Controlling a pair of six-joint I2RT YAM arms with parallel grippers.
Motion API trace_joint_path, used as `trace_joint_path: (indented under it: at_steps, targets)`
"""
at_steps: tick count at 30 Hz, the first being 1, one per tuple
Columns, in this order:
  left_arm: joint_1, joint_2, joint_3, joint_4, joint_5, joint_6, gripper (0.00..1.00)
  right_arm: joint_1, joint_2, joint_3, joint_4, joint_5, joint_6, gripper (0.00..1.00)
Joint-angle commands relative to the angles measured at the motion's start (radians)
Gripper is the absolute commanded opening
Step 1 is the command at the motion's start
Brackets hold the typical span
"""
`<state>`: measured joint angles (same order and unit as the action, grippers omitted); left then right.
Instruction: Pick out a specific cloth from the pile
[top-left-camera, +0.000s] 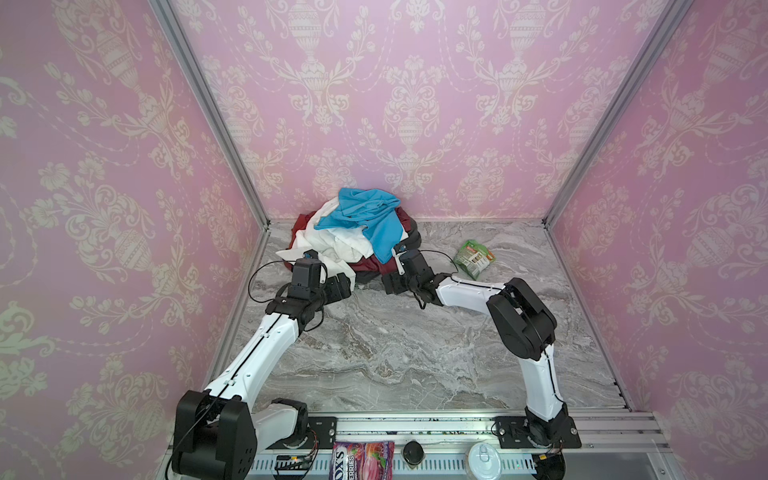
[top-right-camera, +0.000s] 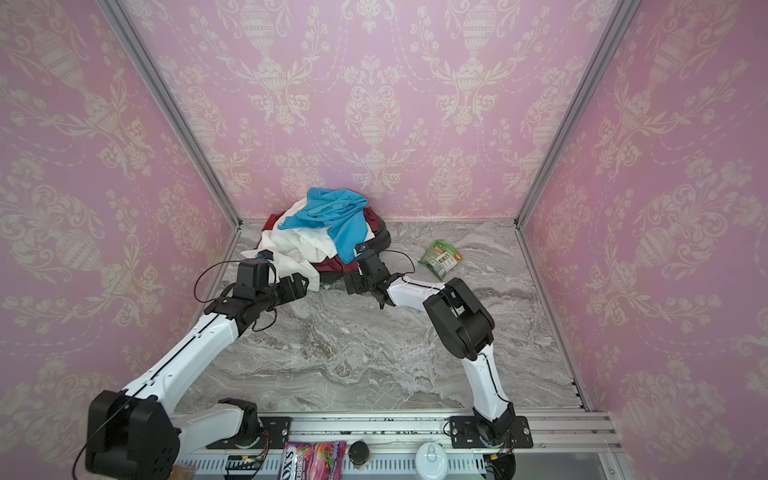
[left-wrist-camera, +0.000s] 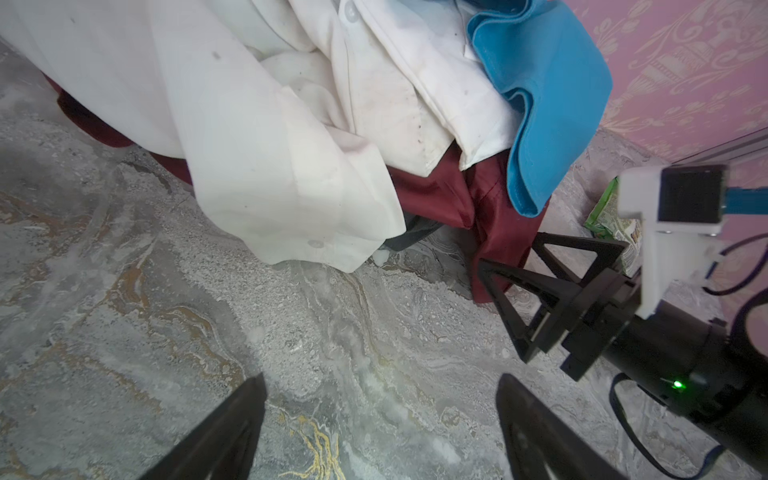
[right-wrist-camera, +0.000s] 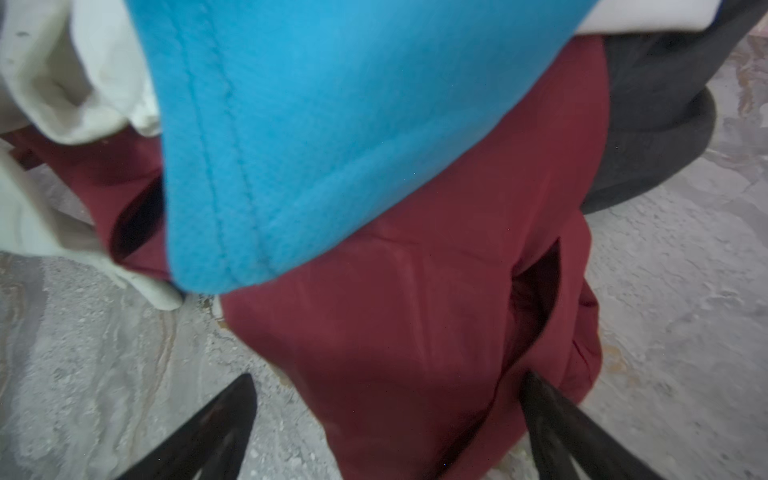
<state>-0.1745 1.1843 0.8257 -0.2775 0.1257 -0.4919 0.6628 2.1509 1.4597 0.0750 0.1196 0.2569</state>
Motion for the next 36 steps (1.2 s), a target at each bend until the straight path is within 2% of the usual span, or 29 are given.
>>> trace_joint_path:
  at_steps: [1,3,5,6,11,15,21,24,30,36]
  targets:
    - [-0.007,-0.007,0.019,0.034,-0.003,-0.033,0.89,-0.001,0.066,0.138,-0.148,0.022,0.033,0.72]
    - [-0.007,-0.006,0.024,0.036,0.000,-0.033,0.88,0.012,0.044,0.193,-0.226,-0.007,0.014,0.33]
    - [-0.007,-0.010,0.023,0.040,-0.004,-0.034,0.88,0.026,0.001,0.199,-0.229,0.003,-0.015,0.05]
    - [-0.008,-0.011,0.021,0.045,-0.010,-0.037,0.88,0.029,-0.022,0.211,-0.240,0.003,-0.024,0.00]
    - [-0.007,0.002,0.035,0.054,-0.021,-0.061,0.88,0.036,-0.124,0.281,-0.317,-0.009,-0.037,0.00]
    - [-0.006,0.020,0.093,0.034,-0.049,-0.080,0.85,0.037,-0.159,0.431,-0.380,-0.091,-0.039,0.00]
    - [0.010,0.041,0.204,0.018,-0.080,-0.088,0.84,0.038,-0.029,0.894,-0.469,-0.213,-0.077,0.00]
    - [0.024,0.037,0.249,0.021,-0.083,-0.087,0.85,0.038,0.044,1.092,-0.440,-0.283,-0.071,0.00]
    - [0.031,0.022,0.266,0.077,-0.064,-0.036,0.87,0.037,0.065,1.122,-0.202,-0.334,0.005,0.00]
    - [0.031,0.009,0.216,0.209,-0.015,0.114,0.92,0.037,0.077,1.124,-0.163,-0.334,0.040,0.00]
